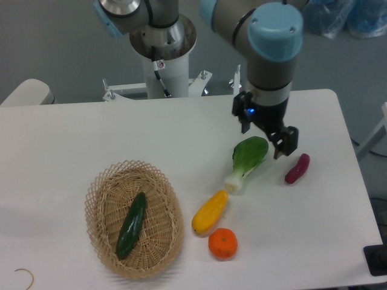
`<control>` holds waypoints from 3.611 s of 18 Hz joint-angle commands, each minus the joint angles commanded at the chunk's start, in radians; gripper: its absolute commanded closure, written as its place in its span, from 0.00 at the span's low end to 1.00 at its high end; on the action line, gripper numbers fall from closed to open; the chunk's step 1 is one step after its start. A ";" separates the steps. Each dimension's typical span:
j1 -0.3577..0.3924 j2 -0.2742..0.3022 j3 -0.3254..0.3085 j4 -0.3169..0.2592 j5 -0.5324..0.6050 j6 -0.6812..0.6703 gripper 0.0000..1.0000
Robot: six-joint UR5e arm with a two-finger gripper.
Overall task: Pick up the cucumber from the basket
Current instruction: 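Move the open gripper over the wicker basket above the cucumber, then lower the gripper into the basket and close it on the cucumber, then lift the green cucumber out of the basket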
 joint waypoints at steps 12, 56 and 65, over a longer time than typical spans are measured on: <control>-0.204 -0.040 -0.087 0.158 -0.046 -0.500 0.00; -0.394 -0.313 -0.173 0.476 0.035 -0.835 0.52; -0.393 -0.307 -0.160 0.476 0.035 -0.806 0.72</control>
